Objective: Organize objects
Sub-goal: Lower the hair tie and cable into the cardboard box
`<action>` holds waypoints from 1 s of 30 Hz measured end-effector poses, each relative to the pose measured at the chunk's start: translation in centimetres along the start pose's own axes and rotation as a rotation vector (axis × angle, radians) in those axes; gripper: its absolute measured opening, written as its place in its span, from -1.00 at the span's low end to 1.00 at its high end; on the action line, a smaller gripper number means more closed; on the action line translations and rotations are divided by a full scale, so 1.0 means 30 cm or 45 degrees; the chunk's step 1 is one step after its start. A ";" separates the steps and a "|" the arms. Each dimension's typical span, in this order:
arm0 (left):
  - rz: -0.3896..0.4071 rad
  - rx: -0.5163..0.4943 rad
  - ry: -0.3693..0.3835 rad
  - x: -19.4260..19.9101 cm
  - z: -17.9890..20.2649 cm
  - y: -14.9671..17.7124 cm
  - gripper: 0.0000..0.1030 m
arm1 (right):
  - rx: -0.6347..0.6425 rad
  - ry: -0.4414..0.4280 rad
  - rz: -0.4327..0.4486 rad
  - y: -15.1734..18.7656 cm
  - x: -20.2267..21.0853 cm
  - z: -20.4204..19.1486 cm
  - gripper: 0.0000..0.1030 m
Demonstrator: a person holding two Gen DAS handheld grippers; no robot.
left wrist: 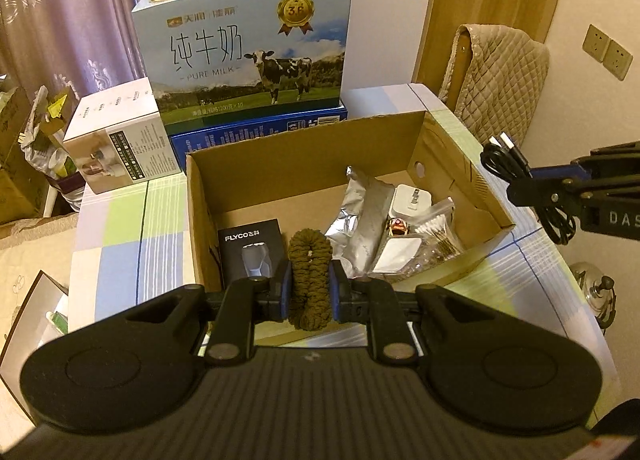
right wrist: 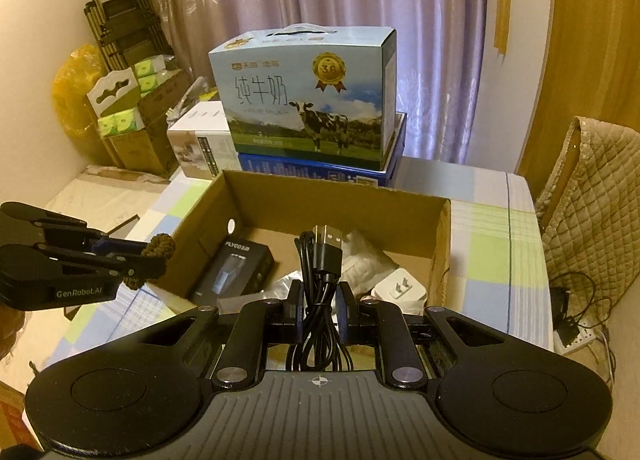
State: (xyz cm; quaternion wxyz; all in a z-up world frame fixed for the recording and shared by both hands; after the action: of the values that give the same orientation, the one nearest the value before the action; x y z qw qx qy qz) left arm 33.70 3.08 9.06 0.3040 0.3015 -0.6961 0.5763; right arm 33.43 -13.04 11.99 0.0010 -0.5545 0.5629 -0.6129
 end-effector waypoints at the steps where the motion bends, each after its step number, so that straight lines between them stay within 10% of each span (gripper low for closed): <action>1: -0.005 0.000 0.001 -0.010 -0.001 -0.002 -0.71 | -0.004 -0.001 -0.004 -0.004 -0.009 0.005 -0.75; 30: -0.039 -0.036 0.007 -0.225 0.026 -0.100 -0.70 | -0.050 0.023 -0.045 -0.051 -0.170 0.138 -0.75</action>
State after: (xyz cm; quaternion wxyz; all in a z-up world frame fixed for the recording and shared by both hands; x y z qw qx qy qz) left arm 40.21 2.31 5.59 0.3188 0.3063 -0.6986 0.5626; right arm 39.17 -12.15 8.55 -0.0259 -0.5587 0.5649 -0.6067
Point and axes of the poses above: each gripper's, at about its wrist camera, not at the fingertips, and x roughly against the way its jaws point, z to its right, y to its underside, the point moved 2 cm from there along -x, roughly the way its jaws point, and after that the axes turned 12 degrees about -y, right-handed, at the moved point
